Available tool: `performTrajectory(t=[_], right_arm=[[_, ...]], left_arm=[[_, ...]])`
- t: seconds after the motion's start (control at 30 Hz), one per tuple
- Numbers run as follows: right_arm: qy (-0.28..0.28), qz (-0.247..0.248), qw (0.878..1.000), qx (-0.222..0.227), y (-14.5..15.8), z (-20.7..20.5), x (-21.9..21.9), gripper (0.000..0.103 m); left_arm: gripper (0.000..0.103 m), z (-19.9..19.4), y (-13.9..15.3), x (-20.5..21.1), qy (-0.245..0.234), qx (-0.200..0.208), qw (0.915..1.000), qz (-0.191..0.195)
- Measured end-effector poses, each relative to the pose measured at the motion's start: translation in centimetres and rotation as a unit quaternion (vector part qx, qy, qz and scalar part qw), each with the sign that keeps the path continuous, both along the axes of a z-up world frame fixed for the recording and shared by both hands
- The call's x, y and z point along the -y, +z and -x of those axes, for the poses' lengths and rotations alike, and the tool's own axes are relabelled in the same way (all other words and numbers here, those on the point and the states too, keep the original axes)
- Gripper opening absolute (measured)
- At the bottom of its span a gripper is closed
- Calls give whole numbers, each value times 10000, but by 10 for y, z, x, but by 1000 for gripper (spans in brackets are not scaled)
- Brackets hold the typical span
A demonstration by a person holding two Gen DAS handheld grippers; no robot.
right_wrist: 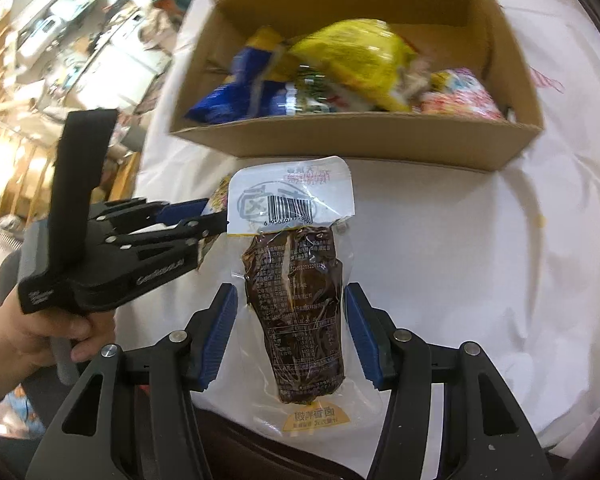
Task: Organize snacks
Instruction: 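Carry the jerky packet and candy wrapper over the box with both grippers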
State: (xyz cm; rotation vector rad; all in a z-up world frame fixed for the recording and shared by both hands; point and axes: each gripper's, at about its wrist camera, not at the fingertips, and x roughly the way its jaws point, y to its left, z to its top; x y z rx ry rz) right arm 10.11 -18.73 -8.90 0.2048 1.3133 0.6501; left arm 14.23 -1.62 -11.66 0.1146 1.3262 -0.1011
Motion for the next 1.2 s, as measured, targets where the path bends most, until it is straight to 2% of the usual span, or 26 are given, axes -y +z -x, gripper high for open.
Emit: performTrajectory(t=[0.1, 0.13, 0.37, 0.53, 0.63, 0.93, 1.2], right_arm=[[142, -194, 9996, 110, 10, 4, -5, 57], [167, -252, 9994, 150, 14, 5, -6, 57], [70, -815, 9939, 736, 49, 9, 2, 57], [-206, -1082, 9887, 1021, 66, 3, 15, 58], [-402, -1152, 9861, 1125, 72, -3, 24, 58], [-766, -1154, 9803, 1405, 88, -24, 44, 58], [-1223, -1016, 9772, 1407, 83, -57, 53, 58]], left_arm=[[22, 6, 16, -16, 339, 162, 9993, 27], [22, 9, 17, -10, 395, 206, 9990, 14], [22, 34, 72, -29, 843, 769, 9934, 102], [22, 25, 114, -28, 939, 1243, 9877, 131], [22, 5, 127, -29, 912, 1439, 9853, 137], [22, -27, 140, -20, 692, 1581, 9848, 204], [22, -48, 137, -20, 670, 1639, 9838, 269]])
